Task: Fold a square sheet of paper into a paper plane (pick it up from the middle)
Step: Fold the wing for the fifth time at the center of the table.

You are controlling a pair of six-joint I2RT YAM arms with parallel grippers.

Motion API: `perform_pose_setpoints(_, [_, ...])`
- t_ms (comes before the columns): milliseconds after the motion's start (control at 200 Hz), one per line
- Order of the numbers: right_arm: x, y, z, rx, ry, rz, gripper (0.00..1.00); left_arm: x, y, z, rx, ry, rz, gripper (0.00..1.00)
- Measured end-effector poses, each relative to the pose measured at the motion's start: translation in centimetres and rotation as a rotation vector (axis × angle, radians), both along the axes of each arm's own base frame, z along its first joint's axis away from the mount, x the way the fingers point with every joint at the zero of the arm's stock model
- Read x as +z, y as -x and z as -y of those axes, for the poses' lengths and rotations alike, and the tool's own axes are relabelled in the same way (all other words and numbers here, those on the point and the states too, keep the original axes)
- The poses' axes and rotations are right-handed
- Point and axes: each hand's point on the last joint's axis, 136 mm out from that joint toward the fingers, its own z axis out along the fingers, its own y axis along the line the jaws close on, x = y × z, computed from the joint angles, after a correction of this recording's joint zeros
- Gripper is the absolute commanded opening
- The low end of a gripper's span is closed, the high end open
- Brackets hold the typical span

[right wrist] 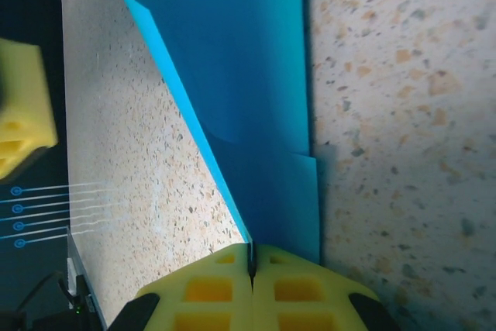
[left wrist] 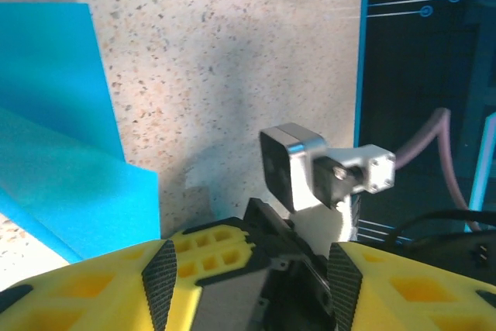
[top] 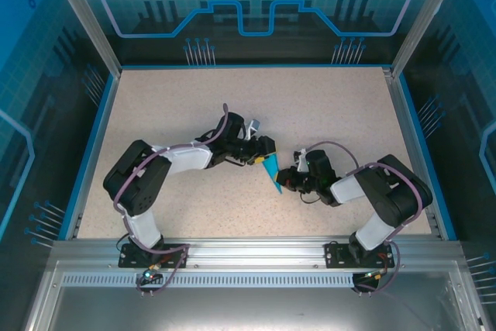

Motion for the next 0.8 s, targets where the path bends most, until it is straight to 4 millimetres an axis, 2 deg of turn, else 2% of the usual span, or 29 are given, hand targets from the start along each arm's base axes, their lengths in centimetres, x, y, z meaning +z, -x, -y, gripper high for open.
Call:
perform_pose_setpoints(190, [-0.1,-0.1,0.1,-0.011,-0.046,-0.045,0.00,-0.9,0.1,-0.1,0.003,-0.002,-0.005,0.55])
perform_pose_setpoints(555, [-0.1,-0.2,0.1,-0.018,-0.088,-0.083,0.00,-3.7,0.8,1.1,-0.046,-0.003,-0.049,0.56])
perform_pose_setpoints(800, [-0.1,-0.1,0.1,-0.018,-0.086,-0.086,0.01,-5.2,0.1,1.6,-0.047,-0.016,-0.073,0.54])
